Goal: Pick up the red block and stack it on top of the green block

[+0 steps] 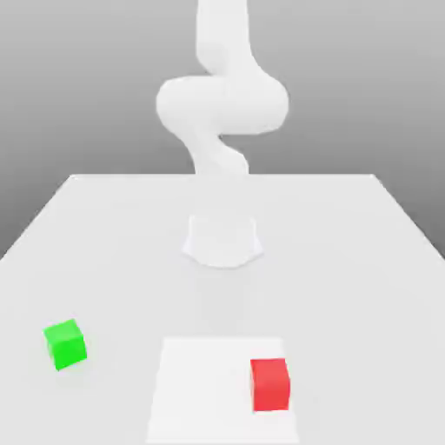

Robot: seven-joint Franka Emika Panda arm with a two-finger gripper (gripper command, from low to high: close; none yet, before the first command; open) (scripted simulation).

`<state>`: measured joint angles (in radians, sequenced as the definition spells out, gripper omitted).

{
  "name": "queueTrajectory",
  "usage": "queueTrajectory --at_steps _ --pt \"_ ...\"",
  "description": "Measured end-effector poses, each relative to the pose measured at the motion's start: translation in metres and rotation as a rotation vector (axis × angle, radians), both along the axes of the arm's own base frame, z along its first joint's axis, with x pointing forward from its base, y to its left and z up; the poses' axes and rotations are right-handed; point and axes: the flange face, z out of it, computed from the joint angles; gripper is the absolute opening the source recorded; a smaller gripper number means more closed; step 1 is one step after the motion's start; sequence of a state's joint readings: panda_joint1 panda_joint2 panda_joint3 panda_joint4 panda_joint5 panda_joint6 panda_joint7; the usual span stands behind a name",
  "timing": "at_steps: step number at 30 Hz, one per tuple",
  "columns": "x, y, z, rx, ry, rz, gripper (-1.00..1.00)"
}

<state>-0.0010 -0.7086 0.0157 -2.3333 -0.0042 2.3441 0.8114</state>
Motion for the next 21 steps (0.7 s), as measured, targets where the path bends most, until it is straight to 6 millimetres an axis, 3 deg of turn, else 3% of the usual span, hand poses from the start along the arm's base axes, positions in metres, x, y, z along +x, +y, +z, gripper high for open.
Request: queueTrajectory --at_steps 5,10,15,21 --pt "0.054 0.015 -0.101 -0.012 0.165 0.008 0.0" --pt "0.082 0.028 -0.206 -0.02 0.324 0.02 0.0" --pt "0.084 0.041 -0.311 -0.024 0.483 0.036 0.0" --pt "0.055 0.058 -0.43 -0.022 0.675 0.062 0.0"
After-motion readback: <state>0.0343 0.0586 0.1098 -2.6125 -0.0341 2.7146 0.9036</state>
